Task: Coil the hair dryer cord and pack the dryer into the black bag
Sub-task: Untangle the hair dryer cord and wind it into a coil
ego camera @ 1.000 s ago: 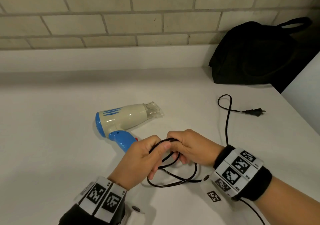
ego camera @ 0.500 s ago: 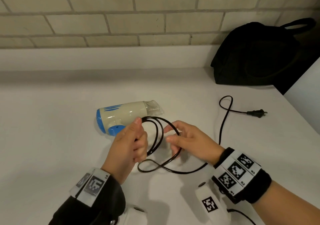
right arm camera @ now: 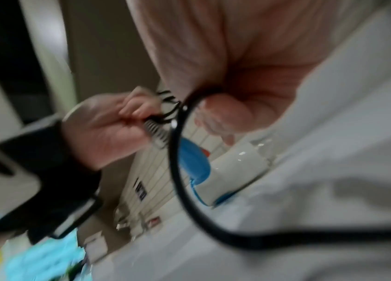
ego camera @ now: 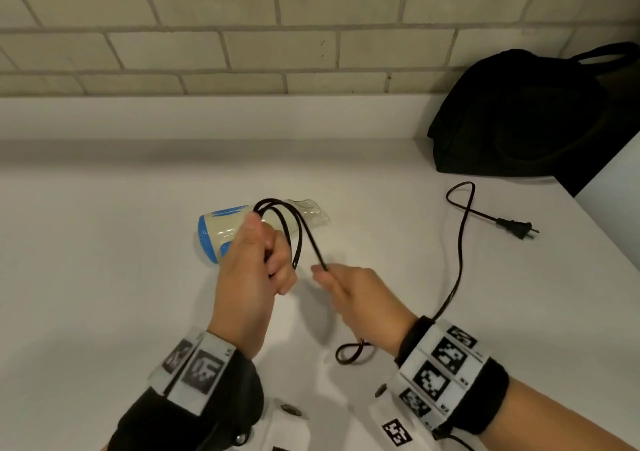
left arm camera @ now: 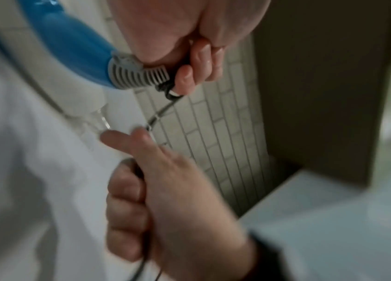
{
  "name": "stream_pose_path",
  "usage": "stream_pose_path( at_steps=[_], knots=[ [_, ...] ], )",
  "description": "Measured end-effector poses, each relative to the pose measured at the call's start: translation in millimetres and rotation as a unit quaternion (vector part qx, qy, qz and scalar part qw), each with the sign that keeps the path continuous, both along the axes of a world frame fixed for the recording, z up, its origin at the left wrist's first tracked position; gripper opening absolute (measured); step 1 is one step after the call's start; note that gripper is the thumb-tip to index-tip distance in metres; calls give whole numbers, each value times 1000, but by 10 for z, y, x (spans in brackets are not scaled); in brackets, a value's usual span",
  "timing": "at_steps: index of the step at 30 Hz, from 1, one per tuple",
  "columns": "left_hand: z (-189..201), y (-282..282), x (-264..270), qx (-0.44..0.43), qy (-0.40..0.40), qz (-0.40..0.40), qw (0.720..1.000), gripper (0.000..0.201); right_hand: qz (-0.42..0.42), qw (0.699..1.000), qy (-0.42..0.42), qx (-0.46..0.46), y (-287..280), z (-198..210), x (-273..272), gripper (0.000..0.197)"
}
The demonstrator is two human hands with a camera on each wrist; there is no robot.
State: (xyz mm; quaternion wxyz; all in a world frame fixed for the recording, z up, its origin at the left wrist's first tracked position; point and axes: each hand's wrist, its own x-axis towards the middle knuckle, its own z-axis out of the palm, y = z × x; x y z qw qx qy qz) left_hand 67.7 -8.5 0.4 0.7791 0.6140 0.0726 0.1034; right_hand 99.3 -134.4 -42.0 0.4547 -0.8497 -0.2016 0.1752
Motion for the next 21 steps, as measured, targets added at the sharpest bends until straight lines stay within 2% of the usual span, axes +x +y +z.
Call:
stream_pose_path(
  at_steps=[3,6,8,11,13,15,19,21],
  knots=[
    [-58,-150,-54,184,-56,-23,981,41,90,988,-91,-88,118,72,-93,28],
    [-167,-193,-90,288,-98,-43,952,33,155,979,-90,-94,119,99,-153,20],
    [-265,-162,-89,339,-100,-40,934,44,176,977,-82,-84,74,141,-180,12],
    [-368,-126,-134,381,-84,-78,917,59,182,976,-86,-83,-21,250,-216,17],
    [-389,-108,-175,458,-81,-84,881,64,181,974,-104,-90,-85,283,-223,18],
    [-375,-83,-187,530,-76,-74,841,47,194,968,-116,-111,-142,316,-230,21],
    [-345,-29,-191,567,-55,-75,818,34,241,960,-49,-137,-337,402,-146,38],
    [-362,25,-203,542,-46,-67,837,35,212,961,-59,-165,-472,431,-44,30]
  ],
)
